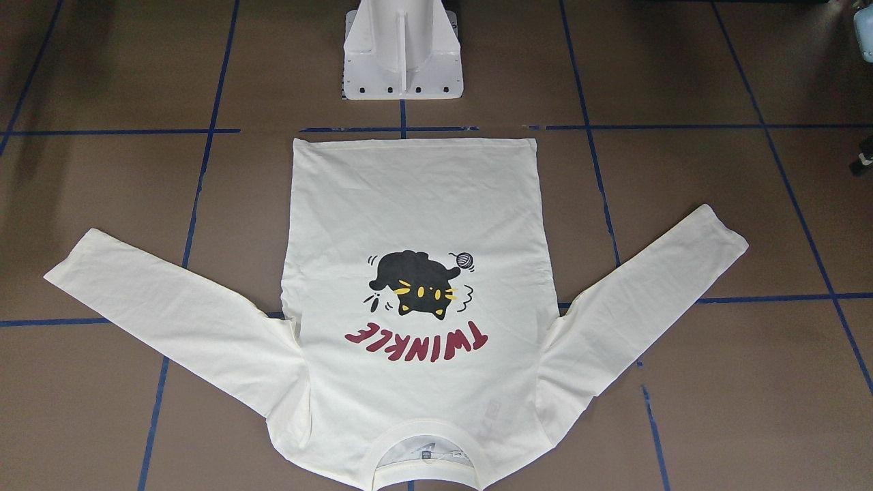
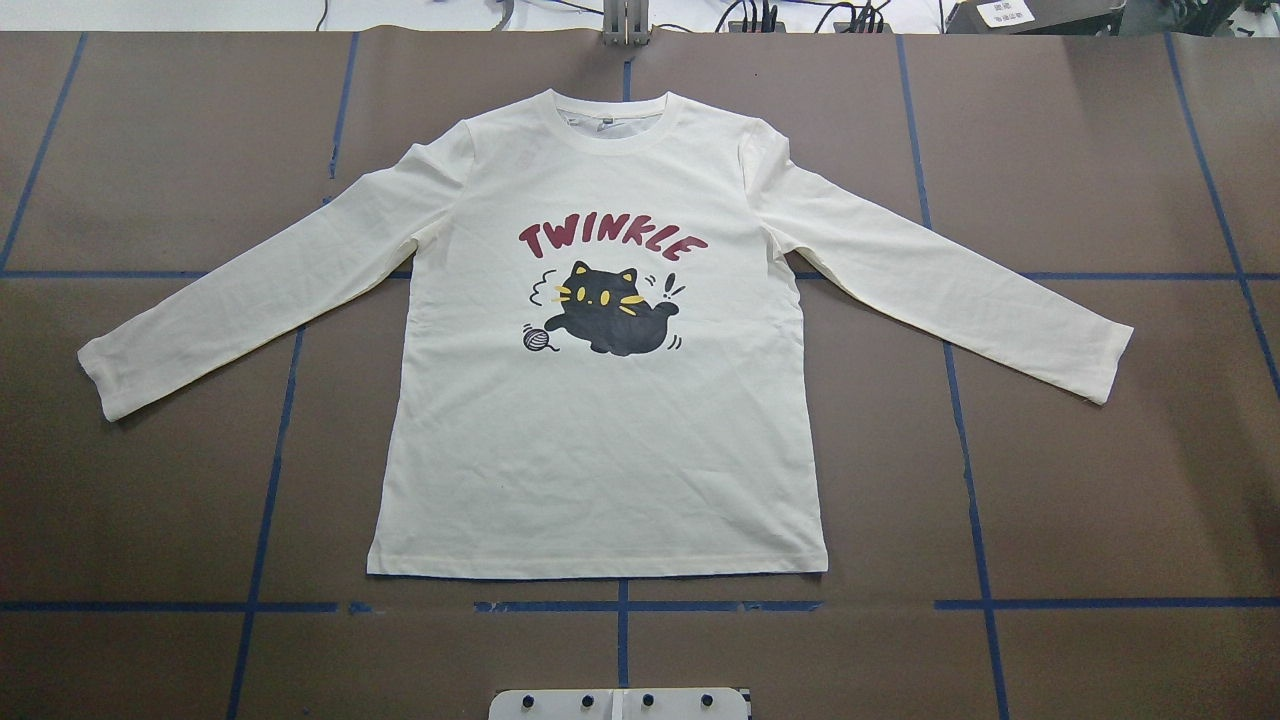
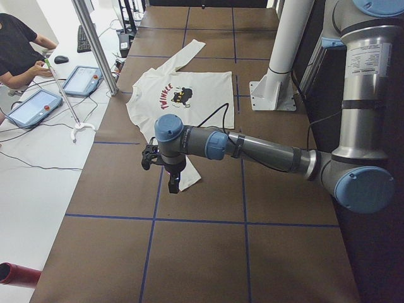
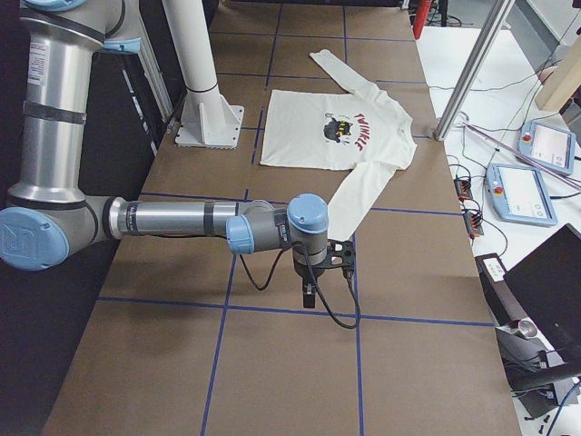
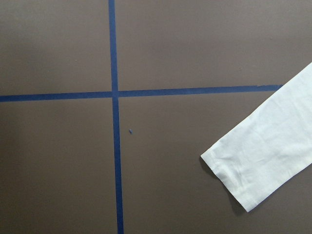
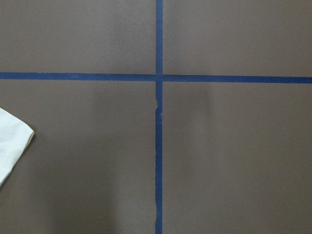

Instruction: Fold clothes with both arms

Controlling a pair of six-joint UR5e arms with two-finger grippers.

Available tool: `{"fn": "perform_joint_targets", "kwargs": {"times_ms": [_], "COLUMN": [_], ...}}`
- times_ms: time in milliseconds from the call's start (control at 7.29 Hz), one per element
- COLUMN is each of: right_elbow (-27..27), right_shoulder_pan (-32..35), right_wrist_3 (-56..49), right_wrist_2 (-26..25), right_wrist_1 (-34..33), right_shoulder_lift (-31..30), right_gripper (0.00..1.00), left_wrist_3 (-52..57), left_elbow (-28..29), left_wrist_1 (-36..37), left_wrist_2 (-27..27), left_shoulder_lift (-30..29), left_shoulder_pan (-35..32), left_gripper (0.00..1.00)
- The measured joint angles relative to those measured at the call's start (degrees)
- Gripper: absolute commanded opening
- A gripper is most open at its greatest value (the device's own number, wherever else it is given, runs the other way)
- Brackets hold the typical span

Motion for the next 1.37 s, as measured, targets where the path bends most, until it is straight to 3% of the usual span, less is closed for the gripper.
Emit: {"fn": "perform_joint_targets", "kwargs": {"times_ms": [412,823,1098,1372], "right_elbow": [0.2,3.0,0.2,-3.9], "right_shoulder_pan": [-3.6,-4.5,-6.7,-11.2], "right_wrist_3": [-3.3,-9.1,-9.5,-9.1], "right_wrist_2": [0.6,1.3,5.4,8.9], "right_wrist_1": [-1.7,-7.7,-8.1,-3.1], "right_shoulder_lift": [0.0,0.0,2.1,5.0], "right_gripper": [1.00,1.00,1.00,1.00], "left_wrist_3": [0.2,-0.4,-0.4,-0.6], "left_elbow": [-0.7,-1.7,-2.7,-3.1], "left_wrist_1": [-1.0,-1.3,-3.1,-6.7], "left_wrist_2": [-0.1,-0.3,-2.2,-3.0], "left_shoulder_lift": [0.1,-0.1,-0.1,0.3], "left_shoulder_pan": [0.0,0.1,0.1,0.3], "left_gripper": [1.00,1.00,1.00,1.00]}}
